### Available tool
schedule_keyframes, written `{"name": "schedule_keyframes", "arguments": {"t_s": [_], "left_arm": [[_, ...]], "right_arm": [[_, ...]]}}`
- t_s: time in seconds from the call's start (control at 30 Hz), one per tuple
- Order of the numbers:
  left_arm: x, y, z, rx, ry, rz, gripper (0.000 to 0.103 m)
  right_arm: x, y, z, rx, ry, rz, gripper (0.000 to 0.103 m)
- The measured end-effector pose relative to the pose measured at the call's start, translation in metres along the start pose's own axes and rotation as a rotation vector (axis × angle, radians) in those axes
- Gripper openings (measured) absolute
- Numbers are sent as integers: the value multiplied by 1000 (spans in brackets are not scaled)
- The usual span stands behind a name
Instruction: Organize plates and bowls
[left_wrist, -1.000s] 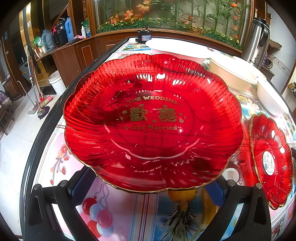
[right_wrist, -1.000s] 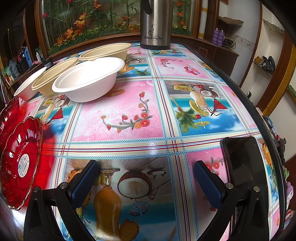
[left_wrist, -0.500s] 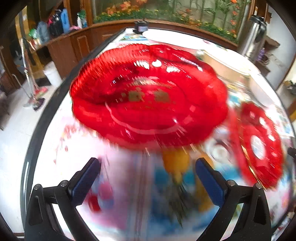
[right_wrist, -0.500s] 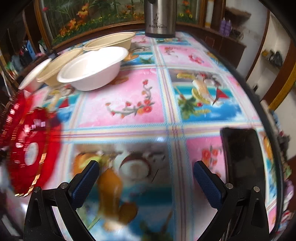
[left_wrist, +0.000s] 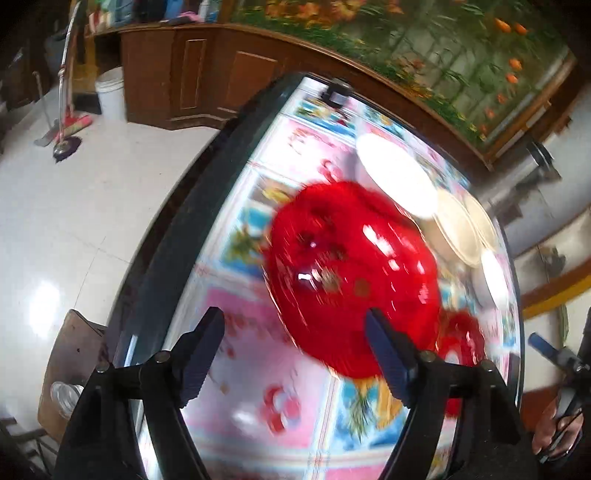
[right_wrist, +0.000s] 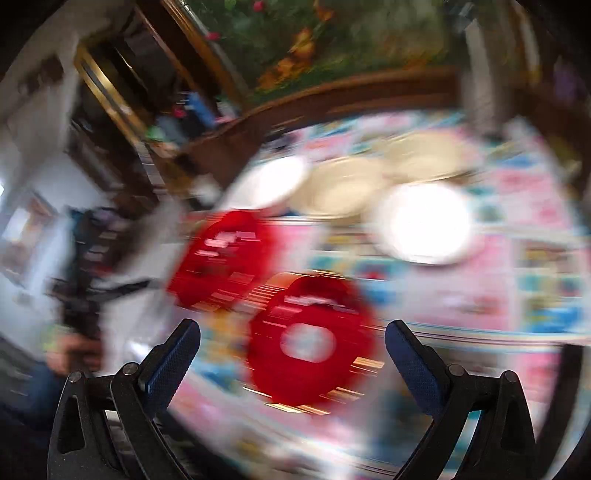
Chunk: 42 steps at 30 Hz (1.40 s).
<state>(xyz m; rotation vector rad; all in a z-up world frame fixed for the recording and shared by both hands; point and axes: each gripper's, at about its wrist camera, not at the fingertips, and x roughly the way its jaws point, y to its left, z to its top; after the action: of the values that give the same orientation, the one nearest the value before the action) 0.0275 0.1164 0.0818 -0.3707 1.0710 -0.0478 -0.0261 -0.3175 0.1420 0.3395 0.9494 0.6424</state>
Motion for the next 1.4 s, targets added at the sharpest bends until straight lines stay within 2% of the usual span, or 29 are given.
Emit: {"name": "schedule_keyframes", "arguments": {"t_s": [0.07, 0.13, 0.17, 0.2, 0.23, 0.33, 0.37, 0.4, 0.47, 0.5, 0.57, 0.6, 0.63, 0.7, 0.93, 1.0, 1.1, 1.13, 1.17, 1.23, 1.3, 1.4], "left_arm": [[10, -2, 12, 23, 20, -21, 77], [19, 1, 22, 2, 11, -48, 75], [29, 0, 27, 7, 34, -59, 73], [36, 1, 32, 6, 40, -60, 62], [41, 1, 33, 0, 47, -55, 57], [59, 0, 38, 7, 91, -69, 49], [63, 2, 39, 3, 91, -67, 44], [65, 3, 39, -2, 95, -81, 44], [73, 1, 39, 0, 109, -78, 44], [75, 0, 38, 7, 109, -77, 44], [76, -2, 36, 16, 114, -73, 42], [75, -2, 35, 21, 107, -66, 42], [72, -3, 32, 29, 103, -65, 42], [67, -4, 23, 34, 98, -61, 42], [45, -11, -29, 68, 110, -38, 44], [33, -10, -37, 54, 83, -25, 54], [2, -10, -42, 38, 17, -20, 59], [-9, -11, -45, 38, -1, -28, 59], [-19, -14, -47, 37, -15, -36, 60], [-36, -25, -55, 47, -32, -72, 60], [-46, -42, -61, 72, -29, -105, 61], [-46, -72, -70, 118, -7, -146, 61]], "right_arm": [[30, 9, 18, 8, 50, -10, 99], [61, 15, 35, 28, 94, 10, 80], [80, 19, 43, 47, 136, -5, 75], [94, 14, 48, 64, 170, -25, 69], [108, 10, 52, 77, 192, -27, 67], [142, 0, 64, 83, 229, -58, 60], [149, -2, 66, 93, 248, -41, 56], [159, -3, 69, 98, 255, -31, 46], [166, 1, 69, 89, 277, -66, 43], [173, 1, 70, 89, 287, -56, 39], [186, 2, 69, 70, 315, -100, 28], [190, 3, 68, 70, 321, -109, 14], [188, 2, 64, 69, 318, -114, 12], [188, 4, 62, 49, 323, -132, 12], [175, 5, 36, 33, 368, -105, 12], [167, 4, 30, 16, 374, -83, 14], [131, 0, 31, -9, 282, -76, 16], [113, -4, 31, -11, 256, -82, 23], [99, -9, 29, -21, 239, -110, 27], [69, -24, 22, -57, 212, -230, 43], [45, -48, 7, -47, 227, -298, 43], [24, -87, -17, 56, 251, -300, 43]]}}
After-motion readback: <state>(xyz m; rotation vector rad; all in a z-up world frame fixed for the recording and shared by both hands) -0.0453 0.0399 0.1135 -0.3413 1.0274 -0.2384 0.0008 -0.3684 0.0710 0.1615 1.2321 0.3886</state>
